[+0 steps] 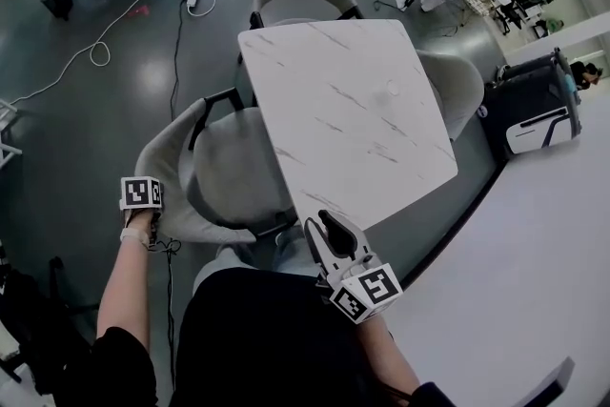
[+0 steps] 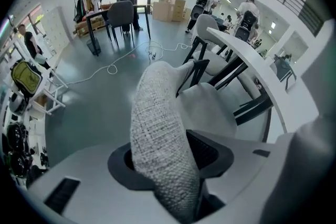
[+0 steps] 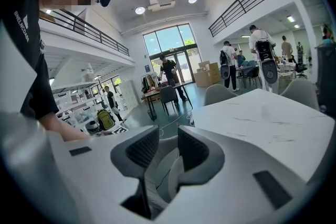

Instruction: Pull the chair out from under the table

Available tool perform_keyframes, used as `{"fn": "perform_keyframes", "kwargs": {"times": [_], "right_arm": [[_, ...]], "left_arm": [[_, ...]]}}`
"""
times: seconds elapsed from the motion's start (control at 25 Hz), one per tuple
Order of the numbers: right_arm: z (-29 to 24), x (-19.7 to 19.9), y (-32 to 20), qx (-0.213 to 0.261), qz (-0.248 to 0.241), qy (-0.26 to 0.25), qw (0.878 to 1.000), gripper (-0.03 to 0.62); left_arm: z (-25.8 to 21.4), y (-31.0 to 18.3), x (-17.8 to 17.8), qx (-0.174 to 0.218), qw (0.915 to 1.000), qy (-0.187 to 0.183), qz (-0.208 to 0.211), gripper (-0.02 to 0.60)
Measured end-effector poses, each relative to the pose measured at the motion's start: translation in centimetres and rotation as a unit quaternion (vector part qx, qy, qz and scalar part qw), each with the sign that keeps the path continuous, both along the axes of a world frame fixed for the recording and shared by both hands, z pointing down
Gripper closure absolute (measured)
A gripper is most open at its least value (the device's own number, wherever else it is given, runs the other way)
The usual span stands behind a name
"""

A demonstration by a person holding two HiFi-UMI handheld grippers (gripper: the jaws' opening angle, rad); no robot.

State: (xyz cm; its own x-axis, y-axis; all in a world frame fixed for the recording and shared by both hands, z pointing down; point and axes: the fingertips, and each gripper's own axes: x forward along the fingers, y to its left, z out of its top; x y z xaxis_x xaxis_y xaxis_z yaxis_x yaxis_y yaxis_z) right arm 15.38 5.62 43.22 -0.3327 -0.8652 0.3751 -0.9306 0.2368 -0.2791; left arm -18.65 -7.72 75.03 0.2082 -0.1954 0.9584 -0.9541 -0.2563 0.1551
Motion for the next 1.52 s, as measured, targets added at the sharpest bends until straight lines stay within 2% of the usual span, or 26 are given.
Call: {"fn": "perform_keyframes", "kwargs": {"times": [0.08, 0.36, 0.56, 0.8, 1.08, 1.24, 1.4, 1.52], "right_arm": [[0.3, -0.1, 0.0, -0.001, -0.005, 0.001, 1.0, 0.488], [0.6, 0.5, -0.5, -0.005, -0.011, -0.006, 1.0, 0.488], [1.1, 0.9, -1.2, -0.009, -0.018, -0.02, 1.0, 0.488], [1.5, 0.6, -1.8, -0.015, -0.042, -0.025, 0.999, 0.488], [1.8, -0.8, -2.2, -0.02, -0.076, -0.029, 0.996, 0.488], [2.1, -0.9, -1.9, -0.027, -0.086, -0.028, 0.996, 0.488], [2.3, -0.8, -2.2, -0.032, -0.085, -0.031, 0.995, 0.488], [2.3, -1.3, -2.5, -0.035, -0.094, -0.032, 0.994, 0.488]], "left_arm": [[0.4, 0.3, 0.2, -0.021, 0.9997, 0.015, -0.006, 0.4], [0.8, 0.6, 0.0, -0.036, 0.9991, 0.019, -0.013, 0.419], [0.7, 0.4, -0.2, -0.022, 0.9993, 0.012, -0.028, 0.437], [0.3, 0.5, -0.4, -0.005, 0.9966, 0.031, -0.076, 0.459], [0.1, 2.1, -1.7, 0.0, 0.9938, 0.033, -0.106, 0.465], [0.0, 3.3, -3.4, 0.006, 0.9896, 0.037, -0.139, 0.466], [-0.2, 4.2, -5.1, 0.011, 0.979, 0.052, -0.197, 0.466], [-0.3, 4.8, -6.1, 0.015, 0.9728, 0.056, -0.224, 0.469]]}}
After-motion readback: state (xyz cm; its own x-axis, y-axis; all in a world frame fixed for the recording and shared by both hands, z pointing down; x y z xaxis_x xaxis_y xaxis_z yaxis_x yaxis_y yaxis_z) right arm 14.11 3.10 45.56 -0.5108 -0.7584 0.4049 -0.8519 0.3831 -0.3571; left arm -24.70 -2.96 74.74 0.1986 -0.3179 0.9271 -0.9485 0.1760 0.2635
